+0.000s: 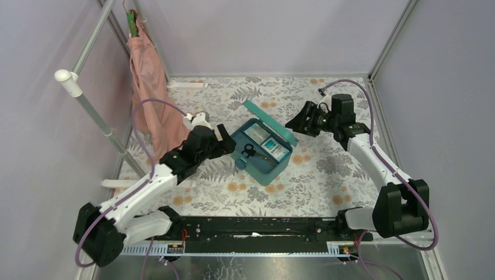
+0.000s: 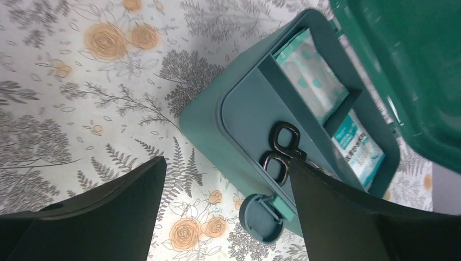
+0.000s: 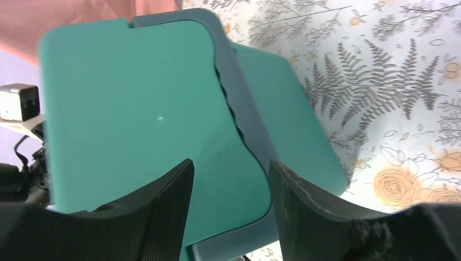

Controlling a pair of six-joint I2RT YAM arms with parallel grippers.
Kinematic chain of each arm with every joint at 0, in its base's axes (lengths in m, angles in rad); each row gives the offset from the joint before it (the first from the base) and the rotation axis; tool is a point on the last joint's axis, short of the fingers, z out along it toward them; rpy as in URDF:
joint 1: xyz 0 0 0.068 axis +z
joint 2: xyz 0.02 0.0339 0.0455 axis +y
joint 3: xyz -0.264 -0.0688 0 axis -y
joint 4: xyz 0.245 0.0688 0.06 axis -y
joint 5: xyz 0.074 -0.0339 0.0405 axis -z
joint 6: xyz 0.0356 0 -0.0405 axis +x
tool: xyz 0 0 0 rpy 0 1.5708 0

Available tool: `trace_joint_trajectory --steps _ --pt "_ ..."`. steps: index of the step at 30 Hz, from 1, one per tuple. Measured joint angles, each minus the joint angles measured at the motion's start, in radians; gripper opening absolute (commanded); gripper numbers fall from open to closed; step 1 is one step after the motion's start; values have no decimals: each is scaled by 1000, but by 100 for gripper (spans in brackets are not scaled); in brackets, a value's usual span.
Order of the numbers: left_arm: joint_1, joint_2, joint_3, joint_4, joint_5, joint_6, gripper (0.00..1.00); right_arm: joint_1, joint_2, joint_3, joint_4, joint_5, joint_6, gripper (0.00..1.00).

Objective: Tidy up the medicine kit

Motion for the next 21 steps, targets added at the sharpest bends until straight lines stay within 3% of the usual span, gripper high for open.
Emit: trace_joint_trajectory --steps 11,16,21 --pt "1 -366 -39 -193 -168 -37 95 154 -50 34 -106 60 -63 60" --pt "1 -364 -43 -229 -183 -24 98 194 -57 46 -201 153 -110 62" --pt "1 -268 -19 -225 -171 43 99 195 -138 48 -279 270 -124 67"
